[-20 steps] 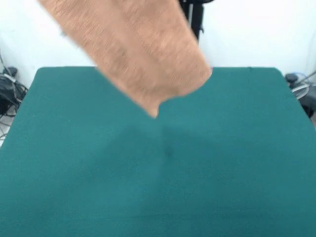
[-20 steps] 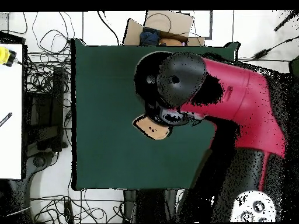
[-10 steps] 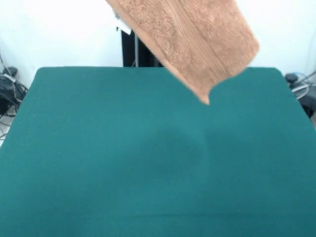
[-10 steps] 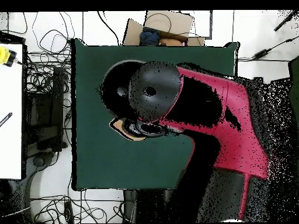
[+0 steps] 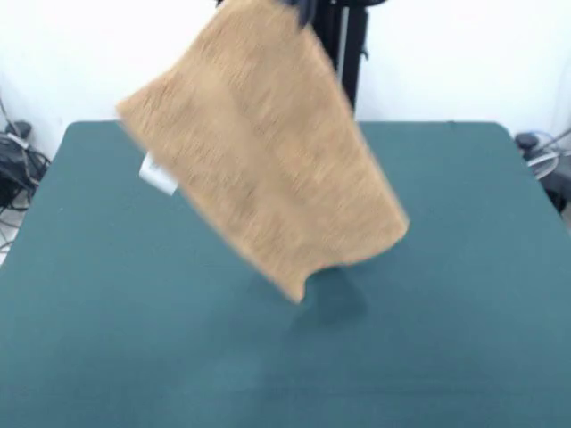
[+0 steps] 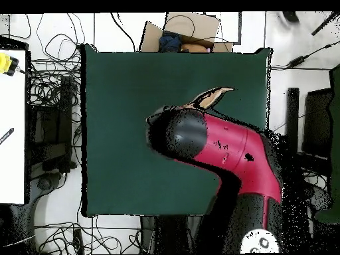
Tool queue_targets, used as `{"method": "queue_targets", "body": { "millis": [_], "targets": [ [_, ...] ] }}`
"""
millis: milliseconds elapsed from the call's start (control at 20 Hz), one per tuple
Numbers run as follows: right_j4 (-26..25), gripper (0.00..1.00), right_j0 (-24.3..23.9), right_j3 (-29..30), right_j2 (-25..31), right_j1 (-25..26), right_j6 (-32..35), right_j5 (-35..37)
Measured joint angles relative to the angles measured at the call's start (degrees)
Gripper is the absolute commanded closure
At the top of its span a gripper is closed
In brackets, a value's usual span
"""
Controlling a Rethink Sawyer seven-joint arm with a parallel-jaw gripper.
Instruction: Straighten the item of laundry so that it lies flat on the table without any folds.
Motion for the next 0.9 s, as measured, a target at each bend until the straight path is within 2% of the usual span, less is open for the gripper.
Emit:
{"method": "queue_targets", "body": {
  "millis": [200, 400, 750, 900],
  "targets": [
    [0.5, 1.0, -2.9, 4.5, 0.2, 3.6, 0.0, -11.5],
    [0.5, 1.0, -4.6, 6.8, 0.2, 7.1, 0.0, -17.2],
    [0.5, 1.0, -3.5, 7.8, -0.2, 9.8, 0.0, -16.4],
    [0.6, 1.0, -0.9, 7.8, -0.8, 9.1, 0.0, -12.2]
  ]
}}
